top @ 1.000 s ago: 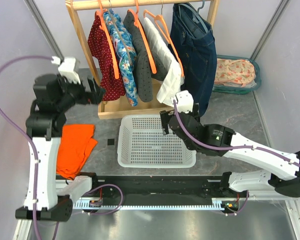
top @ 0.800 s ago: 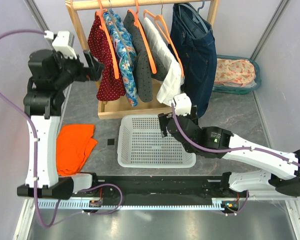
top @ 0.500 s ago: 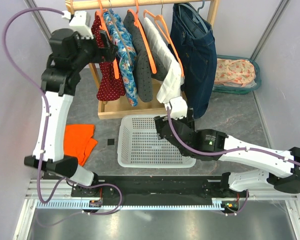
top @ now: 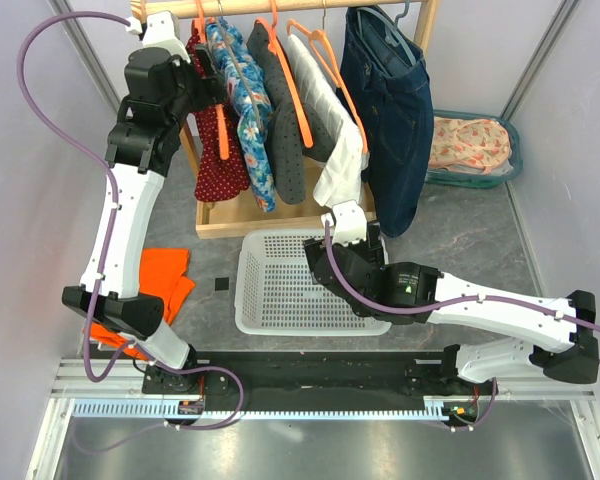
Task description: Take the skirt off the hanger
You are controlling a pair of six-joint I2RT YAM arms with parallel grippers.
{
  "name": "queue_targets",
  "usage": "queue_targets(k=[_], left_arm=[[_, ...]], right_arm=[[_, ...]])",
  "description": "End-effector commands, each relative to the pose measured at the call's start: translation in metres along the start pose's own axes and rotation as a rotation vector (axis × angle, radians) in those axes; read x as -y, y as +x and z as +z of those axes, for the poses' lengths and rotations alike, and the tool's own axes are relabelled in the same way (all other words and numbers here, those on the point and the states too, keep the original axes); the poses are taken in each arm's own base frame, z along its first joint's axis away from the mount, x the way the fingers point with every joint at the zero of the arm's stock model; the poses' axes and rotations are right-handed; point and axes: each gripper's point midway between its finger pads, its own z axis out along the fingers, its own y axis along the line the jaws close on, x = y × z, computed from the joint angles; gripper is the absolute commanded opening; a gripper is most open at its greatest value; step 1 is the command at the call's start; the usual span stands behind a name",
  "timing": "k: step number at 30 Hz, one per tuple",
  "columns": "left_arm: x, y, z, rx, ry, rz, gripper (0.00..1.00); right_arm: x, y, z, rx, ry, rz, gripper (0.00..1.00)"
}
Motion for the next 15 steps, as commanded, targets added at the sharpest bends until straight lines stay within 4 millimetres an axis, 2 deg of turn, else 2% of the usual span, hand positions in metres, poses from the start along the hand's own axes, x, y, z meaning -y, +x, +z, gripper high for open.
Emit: queue_targets(k=[1,4,12,14,15], left_arm=[[-0.011,-0.012,-0.006,0.072,-0.06,-0.029,0.61],[-0.015,-0.008,-0.007,0.071,-0.074,-0.011,0.54],[-0.014,-0.011,-0.002,0.084,-0.069,-0.001,0.52],[-0.014,-0.015,0.0,0.095,-0.072,0.001,0.43],[-0.014,-0.011,0.006,0.088,-0.078,0.003,0.34]], right_arm=[[0.001,-0.007,-0.001,0.033,0.016,0.033,0.98],[0.001,-0.007,0.0,0.035,0.02,0.037,0.98],[0.003,-0.005,0.0,0.034,0.023,0.04,0.97],[0.004,-0.004,-0.001,0.033,0.025,0.039,0.96],[0.005,-0.005,-0.001,0.035,0.025,0.043,0.96]])
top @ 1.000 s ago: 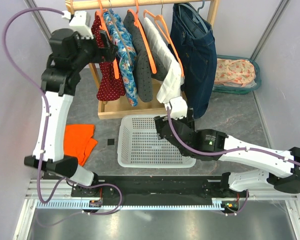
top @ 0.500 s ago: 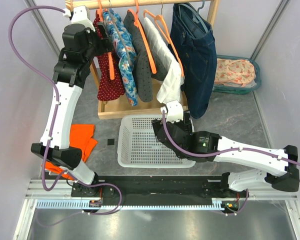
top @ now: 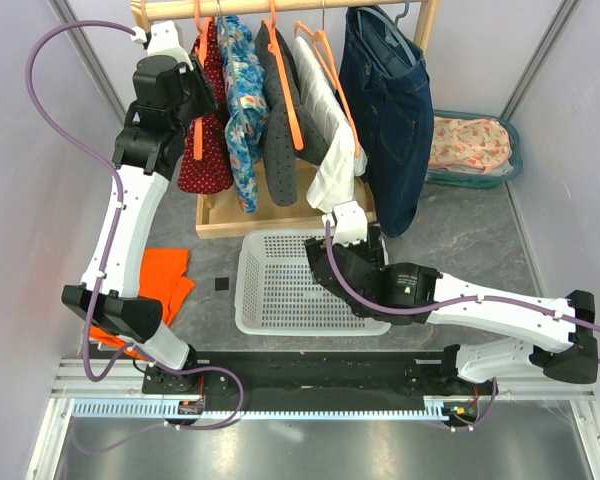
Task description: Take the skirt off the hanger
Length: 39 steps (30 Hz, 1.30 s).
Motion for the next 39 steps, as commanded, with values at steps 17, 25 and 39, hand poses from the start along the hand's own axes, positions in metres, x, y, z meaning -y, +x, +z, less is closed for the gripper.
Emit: queue_targets(k=[17,25,39], left_arm=[[0.024,-0.138,-0.071,0.339,0.126,-0.022,0.02],[0.031,-0.153,-0.129,0.382,0.235,-0.005,0.02],[0.027,-0.087,-0.235,0.204,0.414,0.085,0.02]], right_arm=[[0.005,-0.006,-0.004,0.038,0.007,0.048,0.93],[0.009,-0.011,-0.008,0.05,-0.001,0.063,0.92],[-0.005,-0.042,-0.015,0.1,-0.075,0.095,0.98]])
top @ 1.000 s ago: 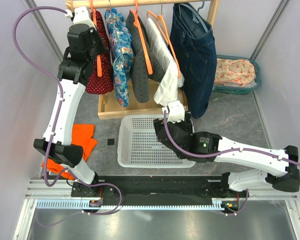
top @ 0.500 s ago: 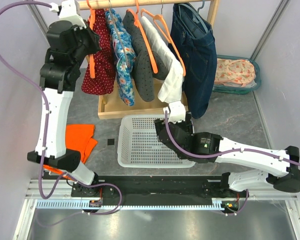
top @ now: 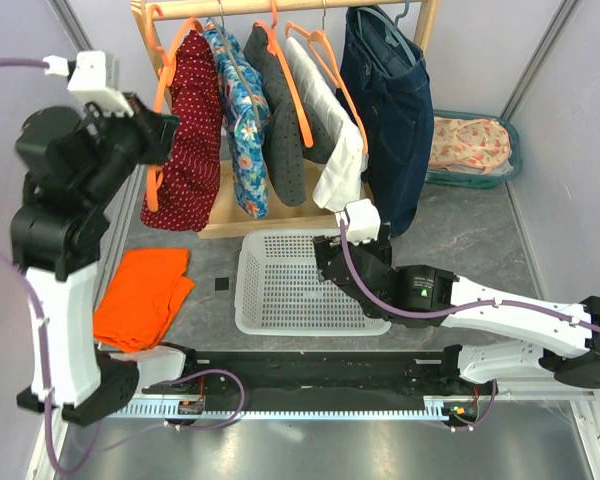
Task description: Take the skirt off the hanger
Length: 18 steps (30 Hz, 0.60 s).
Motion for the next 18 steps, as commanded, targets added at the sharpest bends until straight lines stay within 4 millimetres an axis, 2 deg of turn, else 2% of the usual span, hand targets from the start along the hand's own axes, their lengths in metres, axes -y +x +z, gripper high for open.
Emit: queue_targets(k=[1,2,4,5,6,9,11,14,18], left_arm=[[0.035,-0.03,-0.07,0.138,0.205,0.065,0.02],[0.038,-0.018,-0.08,0.095,0.234,0.077,0.02],[0.058,-0.002,-0.102,0.055,0.373,0.109,0.02],[0.065,-0.001,-0.123,0.076,0.429,0.142,0.02],[0.077,0.005,-0.139,0.067,0.509,0.155,0.02],[0.088,0.01,-0.17,0.089,0.594,0.171,0.02],[0.089,0.012,-0.176,0.082,0.605,0.155,0.02],[0.091,0.018,-0.179,0.062,0.621,0.137,0.02],[0.092,0.023,-0.175,0.038,0.624,0.123,0.02]], right_arm=[[-0.026,-0.033,-0.004,0.052,-0.087,0.044,0.98],[-0.034,-0.042,-0.005,0.062,-0.121,0.065,0.98],[-0.051,-0.062,-0.011,0.088,-0.2,0.082,0.98],[-0.068,-0.072,-0.016,0.1,-0.285,0.112,0.98],[-0.076,-0.085,-0.022,0.123,-0.333,0.121,0.98],[-0.107,-0.118,-0.043,0.182,-0.524,0.179,0.98],[-0.12,-0.139,-0.056,0.233,-0.603,0.207,0.98],[-0.131,-0.156,-0.067,0.285,-0.653,0.199,0.98],[-0.142,-0.161,-0.075,0.31,-0.702,0.196,0.98]])
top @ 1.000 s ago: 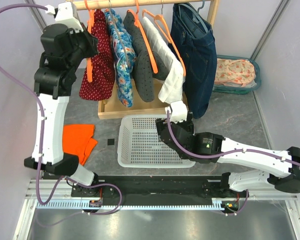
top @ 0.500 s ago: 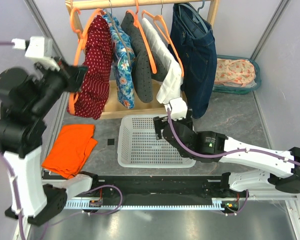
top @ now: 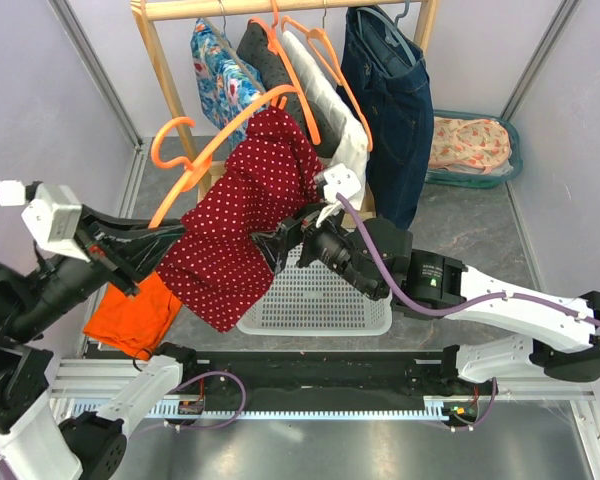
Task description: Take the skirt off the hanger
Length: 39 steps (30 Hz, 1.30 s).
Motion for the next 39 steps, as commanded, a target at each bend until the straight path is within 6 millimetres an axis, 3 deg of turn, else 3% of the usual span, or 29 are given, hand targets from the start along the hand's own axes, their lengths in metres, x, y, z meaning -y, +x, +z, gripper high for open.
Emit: queue_targets(k=[1,6,13,15,16,17,19,20,23,24,26,30,31,33,36,39], left_arm=[[-0.002,0.004,0.015,-0.02,0.045,0.004,0.02],[-0.002,0.008,0.019,-0.035,0.061,-0.014,0.02],[0.002,0.003,0.02,-0.026,0.081,-0.026,0.02],[0.004,0.001,0.02,-0.021,0.091,-0.029,0.02],[0.005,0.0,0.019,-0.019,0.093,-0.032,0.02],[0.006,0.0,0.018,-0.017,0.094,-0.03,0.02],[0.003,0.003,0.02,-0.024,0.086,-0.032,0.02],[0.001,0.006,0.02,-0.027,0.073,-0.03,0.02],[-0.011,0.016,0.025,-0.046,0.029,-0.032,0.02],[-0.013,0.018,0.024,-0.045,0.015,-0.031,0.02],[-0.027,0.027,0.03,-0.056,-0.037,-0.039,0.02],[-0.056,0.043,0.037,-0.072,-0.159,-0.035,0.02],[-0.061,0.046,0.037,-0.073,-0.182,-0.021,0.02],[-0.073,0.053,0.039,-0.076,-0.229,-0.009,0.02],[-0.081,0.06,0.041,-0.087,-0.257,0.007,0.02],[-0.091,0.068,0.041,-0.099,-0.299,0.016,0.02]], right_arm=[[-0.035,-0.024,0.002,0.075,-0.146,0.006,0.98],[-0.048,-0.018,0.009,0.078,-0.183,0.007,0.98],[-0.066,0.009,0.042,0.02,-0.197,-0.021,0.94],[-0.069,0.012,0.05,0.014,-0.193,-0.03,0.87],[-0.069,0.013,0.052,0.013,-0.188,-0.034,0.81],[-0.068,0.01,0.053,0.019,-0.174,-0.035,0.63],[-0.063,0.011,0.054,0.007,-0.149,-0.059,0.39],[-0.06,0.008,0.052,0.01,-0.134,-0.061,0.04],[-0.047,-0.012,0.033,0.044,-0.082,-0.079,0.0],[-0.04,-0.032,0.019,0.085,-0.048,-0.082,0.0],[-0.047,-0.057,-0.009,0.129,-0.052,-0.139,0.0],[-0.052,-0.138,-0.094,0.266,-0.094,-0.132,0.0],[-0.06,-0.152,-0.116,0.284,-0.146,-0.104,0.0],[-0.051,-0.178,-0.146,0.321,-0.202,-0.053,0.0],[-0.037,-0.19,-0.165,0.334,-0.226,-0.015,0.0],[-0.024,-0.188,-0.165,0.315,-0.176,-0.033,0.0]])
